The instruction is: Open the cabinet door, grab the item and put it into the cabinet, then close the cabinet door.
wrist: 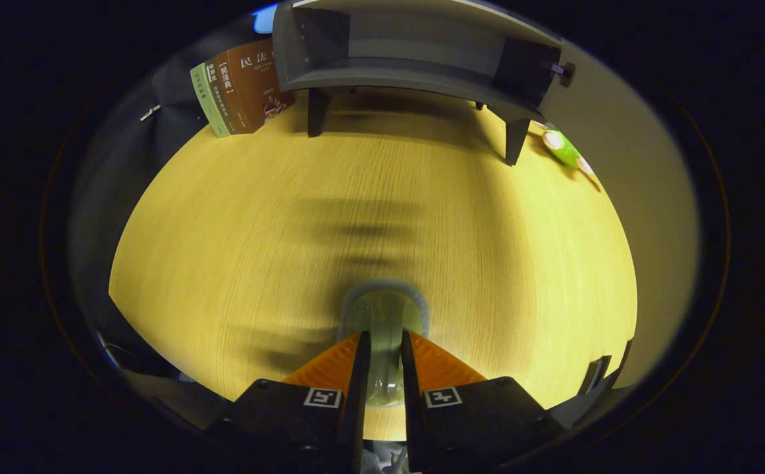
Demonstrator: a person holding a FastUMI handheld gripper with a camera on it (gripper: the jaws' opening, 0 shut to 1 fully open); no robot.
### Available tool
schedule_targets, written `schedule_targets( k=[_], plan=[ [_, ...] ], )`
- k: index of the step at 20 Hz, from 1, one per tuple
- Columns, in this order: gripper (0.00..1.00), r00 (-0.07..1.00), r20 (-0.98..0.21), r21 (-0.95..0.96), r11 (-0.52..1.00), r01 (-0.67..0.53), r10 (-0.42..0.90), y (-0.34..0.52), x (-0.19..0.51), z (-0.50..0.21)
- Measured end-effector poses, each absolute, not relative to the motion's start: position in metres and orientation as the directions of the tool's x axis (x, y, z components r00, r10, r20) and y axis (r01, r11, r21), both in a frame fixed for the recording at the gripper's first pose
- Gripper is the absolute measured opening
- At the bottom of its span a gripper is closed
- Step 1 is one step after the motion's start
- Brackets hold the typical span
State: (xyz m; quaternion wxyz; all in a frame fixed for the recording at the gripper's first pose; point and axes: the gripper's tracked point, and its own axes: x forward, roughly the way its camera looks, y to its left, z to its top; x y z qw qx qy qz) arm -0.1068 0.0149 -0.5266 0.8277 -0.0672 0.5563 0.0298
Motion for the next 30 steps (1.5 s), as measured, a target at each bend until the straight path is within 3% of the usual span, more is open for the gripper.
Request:
schedule_targets(
  k=[5, 6, 14, 20, 30],
  plan=[
    [0.31, 0.332, -0.942, -0.083, 0.991, -0.109, -0.043, 0.012, -0.108, -0.526],
    [0.19, 0.327, -0.944, -0.067, 0.992, -0.106, -0.029, 0.012, -0.106, -0.526],
    [0.18, 0.347, -0.938, -0.069, 0.989, -0.127, -0.021, 0.012, -0.105, -0.512],
    [0.18, 0.51, -0.86, -0.067, 0.99, -0.122, 0.004, 0.012, -0.077, -0.409],
    [0.18, 0.822, -0.57, -0.157, 0.983, -0.099, -0.009, 0.011, 0.038, -0.219]
  ],
)
